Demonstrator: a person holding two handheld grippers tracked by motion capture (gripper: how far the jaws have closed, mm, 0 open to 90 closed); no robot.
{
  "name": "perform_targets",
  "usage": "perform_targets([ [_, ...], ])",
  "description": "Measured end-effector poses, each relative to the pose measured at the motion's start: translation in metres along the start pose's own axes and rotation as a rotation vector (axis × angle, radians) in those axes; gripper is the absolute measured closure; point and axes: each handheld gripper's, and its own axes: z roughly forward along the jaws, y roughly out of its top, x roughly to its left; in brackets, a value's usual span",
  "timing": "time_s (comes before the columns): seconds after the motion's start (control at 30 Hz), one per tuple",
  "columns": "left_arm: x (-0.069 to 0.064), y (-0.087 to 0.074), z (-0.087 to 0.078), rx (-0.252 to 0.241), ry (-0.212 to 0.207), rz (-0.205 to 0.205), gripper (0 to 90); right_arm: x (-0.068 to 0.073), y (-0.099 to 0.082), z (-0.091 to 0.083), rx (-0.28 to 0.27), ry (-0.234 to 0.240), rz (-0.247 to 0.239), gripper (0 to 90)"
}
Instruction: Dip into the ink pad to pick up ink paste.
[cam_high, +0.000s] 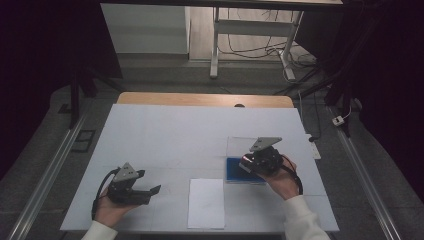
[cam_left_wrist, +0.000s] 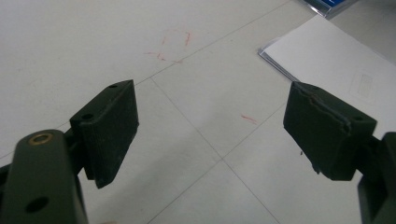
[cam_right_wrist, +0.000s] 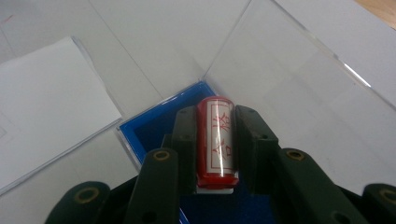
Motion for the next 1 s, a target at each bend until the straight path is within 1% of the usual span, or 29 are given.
perform_targets([
  [0.07,0.000,0.000,0.000,0.000,0.001,0.000,18.1,0.000,-0.001,0.002,-0.008,-0.004,-0.002,69.7],
  [0.23,-0.001,0.000,0.000,0.003,-0.001,0.002,18.2,0.000,-0.001,0.005,-0.006,-0.007,-0.003,69.8],
  [0.37,-0.001,-0.001,0.000,0.002,0.002,0.002,18.2,0.001,-0.003,0.009,0.012,-0.002,-0.001,69.8],
  [0.4,-0.001,-0.001,0.000,0.002,0.002,0.002,18.2,0.001,-0.004,0.010,0.014,-0.002,0.007,69.8],
  [0.57,-0.001,-0.001,0.000,0.005,0.002,0.002,18.2,0.000,-0.006,0.012,0.022,-0.002,0.005,69.8],
  [0.73,0.000,-0.001,0.001,0.007,0.001,0.002,18.2,-0.001,-0.005,0.013,0.034,-0.017,0.006,69.8],
  [0.83,0.000,-0.001,0.000,0.007,0.001,0.003,18.2,-0.001,-0.006,0.014,0.041,-0.004,0.014,69.8],
  [1.0,0.000,-0.001,0.000,0.006,0.003,0.003,18.2,-0.002,-0.006,0.015,0.044,-0.004,0.016,69.9],
])
